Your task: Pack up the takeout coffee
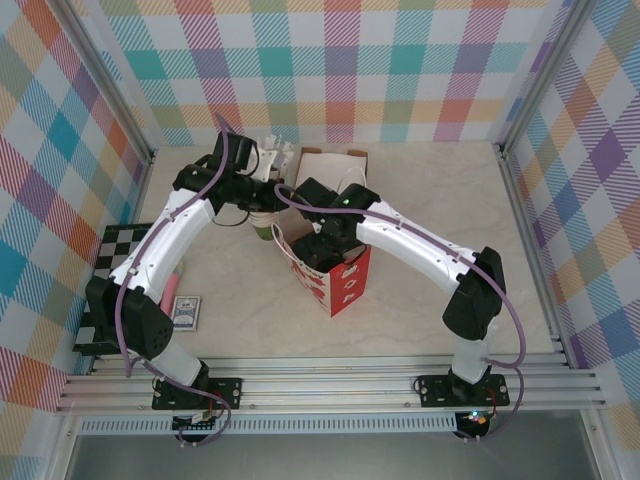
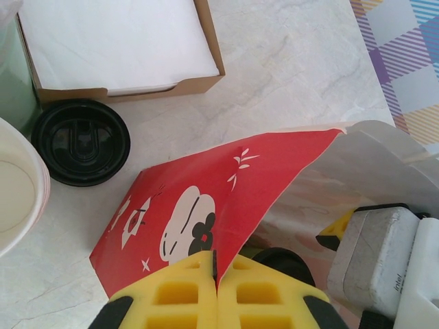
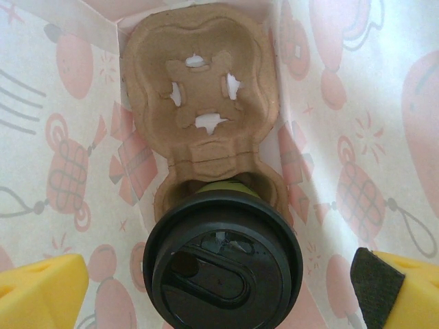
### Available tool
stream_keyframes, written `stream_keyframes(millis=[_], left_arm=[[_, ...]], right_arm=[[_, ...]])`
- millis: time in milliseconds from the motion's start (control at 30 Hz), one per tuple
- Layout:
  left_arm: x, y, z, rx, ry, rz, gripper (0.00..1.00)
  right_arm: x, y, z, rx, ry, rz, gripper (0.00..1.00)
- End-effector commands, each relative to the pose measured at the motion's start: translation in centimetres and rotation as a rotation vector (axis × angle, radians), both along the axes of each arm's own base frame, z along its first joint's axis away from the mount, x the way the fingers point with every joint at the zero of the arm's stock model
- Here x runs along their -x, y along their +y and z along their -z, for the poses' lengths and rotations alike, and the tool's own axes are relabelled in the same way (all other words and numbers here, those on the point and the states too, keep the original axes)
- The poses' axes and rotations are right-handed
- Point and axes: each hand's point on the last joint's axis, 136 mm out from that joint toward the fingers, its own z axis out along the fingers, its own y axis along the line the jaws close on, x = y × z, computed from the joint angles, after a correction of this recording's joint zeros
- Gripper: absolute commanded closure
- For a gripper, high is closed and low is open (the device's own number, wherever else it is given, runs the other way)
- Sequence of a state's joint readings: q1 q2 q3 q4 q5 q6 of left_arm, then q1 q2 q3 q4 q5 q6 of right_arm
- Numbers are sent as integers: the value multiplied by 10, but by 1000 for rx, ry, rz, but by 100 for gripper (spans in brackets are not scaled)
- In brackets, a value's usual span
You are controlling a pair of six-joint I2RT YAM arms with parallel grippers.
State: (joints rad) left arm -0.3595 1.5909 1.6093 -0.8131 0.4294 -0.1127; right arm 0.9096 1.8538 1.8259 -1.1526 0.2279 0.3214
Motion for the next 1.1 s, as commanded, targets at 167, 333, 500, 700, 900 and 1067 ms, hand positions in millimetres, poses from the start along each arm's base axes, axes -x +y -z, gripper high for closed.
stream_keyframes(millis=[167, 333, 500, 700, 900, 1067], left_arm=[[-2, -1, -6, 3, -11, -11, 100], [-4, 0, -3, 0, -6, -26, 100], [-8, 1, -1, -6, -2, -48, 100], [-10, 5, -2, -14, 0, -81, 100], [-13, 6, -5, 0, 17, -124, 100], [-12, 4, -7, 12, 18, -119, 100]], right_arm=[[-11, 4, -46, -86, -127, -18, 0], [-23, 10, -81, -184, -245, 2, 0], [-37, 26, -133, -412, -425, 20, 0], [-28, 10, -209, -734, -589, 137, 0], [-4, -62, -180, -545, -448, 404, 0], [27, -97, -133, -440, -240, 556, 0]])
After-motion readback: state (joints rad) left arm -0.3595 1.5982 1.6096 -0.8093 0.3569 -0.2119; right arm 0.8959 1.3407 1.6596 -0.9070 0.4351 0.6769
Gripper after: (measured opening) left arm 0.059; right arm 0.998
